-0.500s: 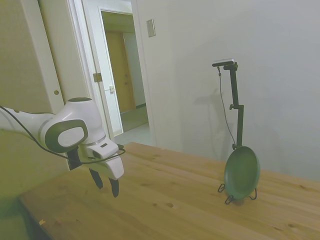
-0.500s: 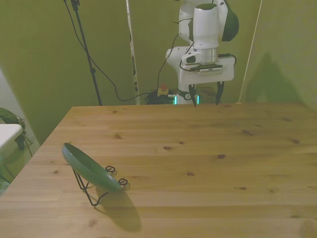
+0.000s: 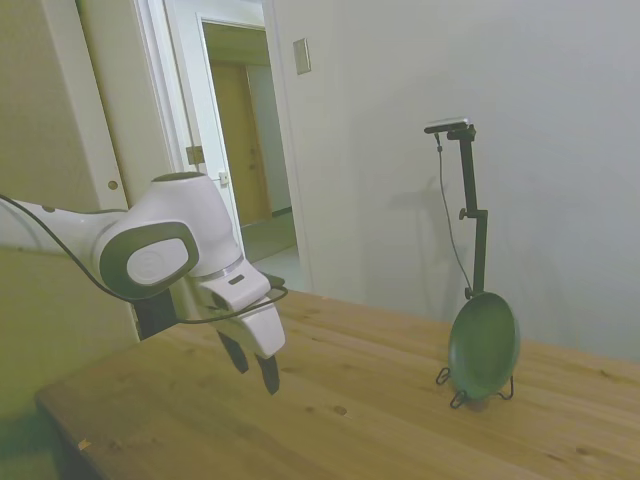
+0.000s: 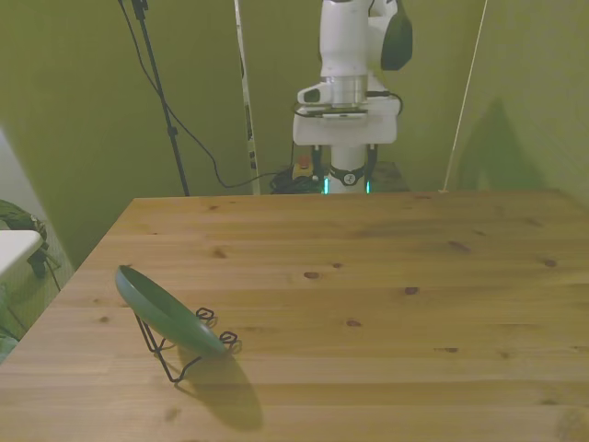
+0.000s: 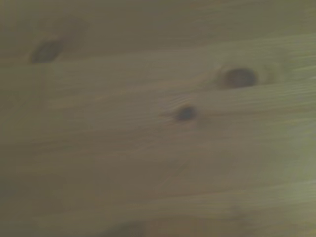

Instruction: Unload the plate

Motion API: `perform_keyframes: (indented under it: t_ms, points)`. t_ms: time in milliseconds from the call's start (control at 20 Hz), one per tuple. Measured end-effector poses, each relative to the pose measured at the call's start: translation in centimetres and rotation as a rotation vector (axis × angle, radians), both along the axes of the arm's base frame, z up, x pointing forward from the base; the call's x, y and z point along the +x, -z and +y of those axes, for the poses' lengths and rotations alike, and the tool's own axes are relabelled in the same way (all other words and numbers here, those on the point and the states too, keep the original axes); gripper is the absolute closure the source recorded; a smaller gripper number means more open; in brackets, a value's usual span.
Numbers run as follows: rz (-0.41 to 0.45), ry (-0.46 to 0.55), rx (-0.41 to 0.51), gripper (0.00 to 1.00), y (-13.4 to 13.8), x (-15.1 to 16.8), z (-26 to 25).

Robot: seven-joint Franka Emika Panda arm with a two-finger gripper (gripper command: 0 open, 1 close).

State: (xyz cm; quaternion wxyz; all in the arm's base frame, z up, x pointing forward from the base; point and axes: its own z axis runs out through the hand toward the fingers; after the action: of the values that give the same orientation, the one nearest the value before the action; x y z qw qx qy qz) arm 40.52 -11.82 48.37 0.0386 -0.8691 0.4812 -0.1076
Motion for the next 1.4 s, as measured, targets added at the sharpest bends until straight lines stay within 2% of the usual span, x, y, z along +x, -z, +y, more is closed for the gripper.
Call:
perform_keyframes:
  t_ms: [350,500,600,850,1100,1250,1400]
  points:
    - [-0.080,0.137,0.006,0.00,-6.8,-1.1,-12.0]
    - [-0.075,0.151,0.014,0.00,-8.3,-0.1,-15.2]
    - [-0.070,0.124,0.020,0.00,-9.1,1.0,-15.3]
    - [-0.096,0.132,-0.011,0.00,-7.7,2.5,-16.1]
    - [-0.133,0.191,-0.065,0.00,-5.7,4.9,-21.9]
    - [-0.177,0.179,-0.105,0.00,-5.1,6.9,-24.7]
    - [-0.187,0.150,-0.112,0.00,-4.1,9.2,-26.0]
